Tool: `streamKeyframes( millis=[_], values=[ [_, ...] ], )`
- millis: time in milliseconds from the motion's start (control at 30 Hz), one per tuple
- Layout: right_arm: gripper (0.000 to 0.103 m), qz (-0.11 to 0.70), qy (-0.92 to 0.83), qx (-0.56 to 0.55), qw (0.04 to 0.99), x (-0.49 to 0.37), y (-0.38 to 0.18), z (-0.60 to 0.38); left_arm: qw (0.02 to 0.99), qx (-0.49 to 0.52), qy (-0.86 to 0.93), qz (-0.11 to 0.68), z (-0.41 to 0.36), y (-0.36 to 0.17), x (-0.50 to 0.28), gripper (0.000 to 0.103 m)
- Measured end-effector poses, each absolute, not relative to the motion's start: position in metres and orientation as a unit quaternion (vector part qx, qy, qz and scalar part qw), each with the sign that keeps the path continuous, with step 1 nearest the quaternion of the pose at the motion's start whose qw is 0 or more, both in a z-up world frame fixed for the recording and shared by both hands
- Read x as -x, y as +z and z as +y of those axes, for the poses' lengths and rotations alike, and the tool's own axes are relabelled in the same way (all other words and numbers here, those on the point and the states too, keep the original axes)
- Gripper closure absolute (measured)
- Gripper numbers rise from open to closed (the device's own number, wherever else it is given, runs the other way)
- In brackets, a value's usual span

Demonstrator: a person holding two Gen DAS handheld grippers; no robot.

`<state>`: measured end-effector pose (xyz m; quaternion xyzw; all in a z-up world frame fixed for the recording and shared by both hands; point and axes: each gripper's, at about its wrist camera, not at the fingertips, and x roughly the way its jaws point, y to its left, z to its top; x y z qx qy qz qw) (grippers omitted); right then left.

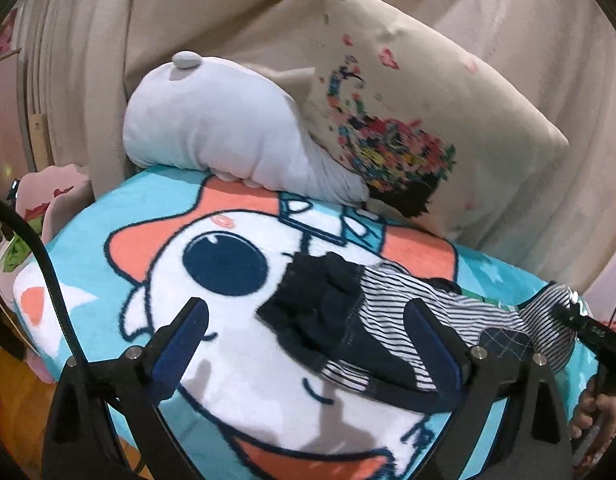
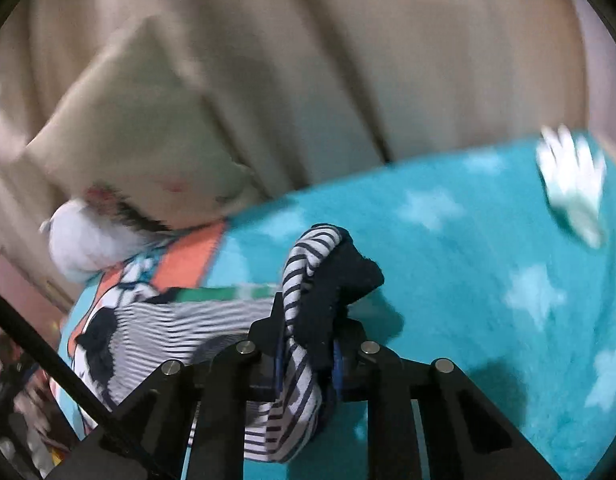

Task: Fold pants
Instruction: 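Grasp the navy end of the striped pants with the right gripper and lift, then carry the lifted pants with the right gripper, folding them over onto themselves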

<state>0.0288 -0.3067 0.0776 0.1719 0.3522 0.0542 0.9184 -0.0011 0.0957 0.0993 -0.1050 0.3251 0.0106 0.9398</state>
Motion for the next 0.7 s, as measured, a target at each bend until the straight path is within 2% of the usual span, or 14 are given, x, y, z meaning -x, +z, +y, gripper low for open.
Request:
streamKeyframes(
  millis=[100, 233, 333, 467, 500, 567, 633, 700],
  values=[
    [0.085, 0.353, 0.122, -0.138, 0.917, -0.040, 0.091, -0.255, 0.939, 0.111, 0.008, 0.326, 0.102, 0.096, 0.002, 0.005],
    [0.084, 0.396, 0.209, -0.122, 0.886, -0.062, 0.070, -0.194, 0.937, 0.118, 0.007, 0.329, 0.110, 0.091, 0.004, 0.005],
    [0.074, 0.448, 0.231, -0.104, 0.857, -0.073, 0.044, -0.160, 0.935, 0.130, 0.013, 0.331, 0.124, 0.087, 0.006, 0.005],
    [0.071, 0.423, 0.248, -0.100, 0.866, -0.059, 0.060, -0.149, 0.933, 0.148, 0.029, 0.328, 0.148, 0.082, 0.009, 0.005],
    [0.069, 0.417, 0.247, -0.095, 0.870, -0.057, 0.065, -0.146, 0.931, 0.158, 0.034, 0.328, 0.155, 0.080, 0.009, 0.005],
    [0.054, 0.401, 0.252, -0.078, 0.877, -0.053, 0.081, -0.131, 0.929, 0.174, 0.036, 0.325, 0.164, 0.079, 0.010, 0.005],
    [0.043, 0.403, 0.271, -0.067, 0.872, -0.056, 0.087, -0.112, 0.929, 0.184, 0.041, 0.318, 0.173, 0.080, 0.014, 0.005],
    [0.039, 0.410, 0.287, -0.051, 0.864, -0.055, 0.085, -0.090, 0.931, 0.185, 0.048, 0.310, 0.179, 0.083, 0.018, 0.005]
  ],
)
